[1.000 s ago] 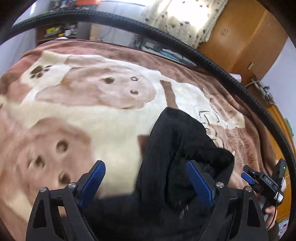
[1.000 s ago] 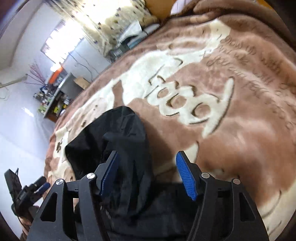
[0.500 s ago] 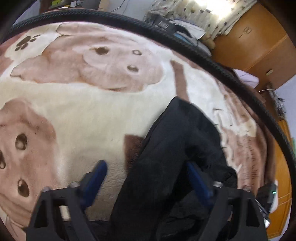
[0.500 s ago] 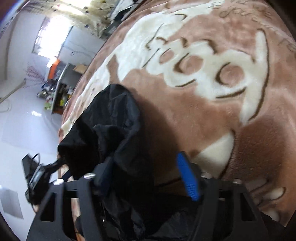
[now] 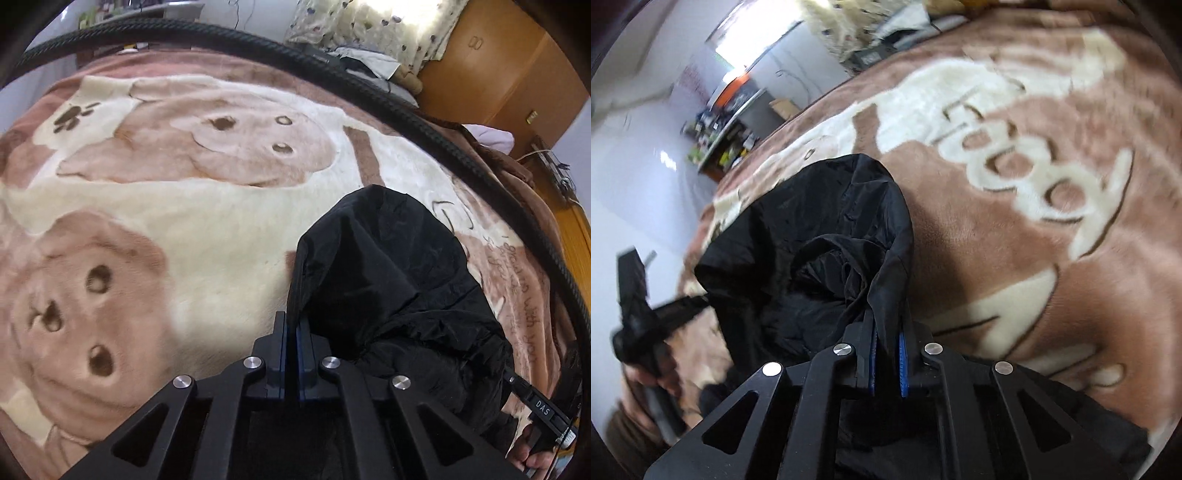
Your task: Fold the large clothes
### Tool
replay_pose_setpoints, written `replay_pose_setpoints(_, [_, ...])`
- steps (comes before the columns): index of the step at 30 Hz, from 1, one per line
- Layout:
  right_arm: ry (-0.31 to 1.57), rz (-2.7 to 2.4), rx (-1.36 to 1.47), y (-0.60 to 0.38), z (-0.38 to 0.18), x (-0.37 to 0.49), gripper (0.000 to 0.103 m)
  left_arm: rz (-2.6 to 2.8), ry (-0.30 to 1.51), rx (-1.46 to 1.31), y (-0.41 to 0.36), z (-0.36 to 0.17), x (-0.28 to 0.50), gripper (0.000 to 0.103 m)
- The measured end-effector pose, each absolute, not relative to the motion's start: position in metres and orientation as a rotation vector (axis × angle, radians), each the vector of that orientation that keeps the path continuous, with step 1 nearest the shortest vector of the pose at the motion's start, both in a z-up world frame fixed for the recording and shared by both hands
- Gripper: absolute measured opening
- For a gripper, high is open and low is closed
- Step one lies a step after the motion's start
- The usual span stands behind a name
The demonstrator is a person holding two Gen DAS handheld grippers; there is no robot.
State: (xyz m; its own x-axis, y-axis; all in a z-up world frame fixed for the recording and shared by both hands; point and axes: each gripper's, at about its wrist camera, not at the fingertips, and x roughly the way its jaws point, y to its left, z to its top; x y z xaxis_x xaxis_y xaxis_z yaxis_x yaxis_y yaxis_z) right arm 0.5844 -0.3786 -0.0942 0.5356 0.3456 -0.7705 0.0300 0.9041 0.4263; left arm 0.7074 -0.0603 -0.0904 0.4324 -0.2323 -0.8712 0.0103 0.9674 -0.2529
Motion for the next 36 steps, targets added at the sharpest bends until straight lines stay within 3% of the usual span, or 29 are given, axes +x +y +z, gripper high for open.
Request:
replay_pose_setpoints(8, [0.812, 0.157, 0.058, -0.346, -0.057, 0.511, 0.008, -0.226, 0.929, -0.244, -0.028, -0.048, 0.618, 0.003])
replay_pose_setpoints(16, [0.714, 0.129, -0.107, -0.329, -0.061, 0.452, 0.008, -0.218, 0.877, -0.263, -0.001, -0.051, 0.546, 0.003])
replay_pose_setpoints(32, [0.772, 0.004, -0.077, -0.35, -0.092, 0.394, 0.008, -0.119, 0.977, -0.44, 0.074, -0.086, 0.47, 0.004])
replay_pose_setpoints(33, [0.784, -0.008, -0.05, -0.354, -0.093, 0.393, 0.008, -0.133, 0.978, -0.459, 0.076, -0.082, 0.465, 0.007])
replay_pose_setpoints(35, [0.799, -0.01, 0.048, -0.364, -0.092, 0.386, 0.009, -0.16, 0.96, -0.473, 0.077, -0.07, 0.458, 0.03])
replay_pose_setpoints(36, [0.804, -0.017, 0.101, -0.371, -0.09, 0.382, 0.009, -0.17, 0.951, -0.488, 0.077, -0.063, 0.454, 0.058])
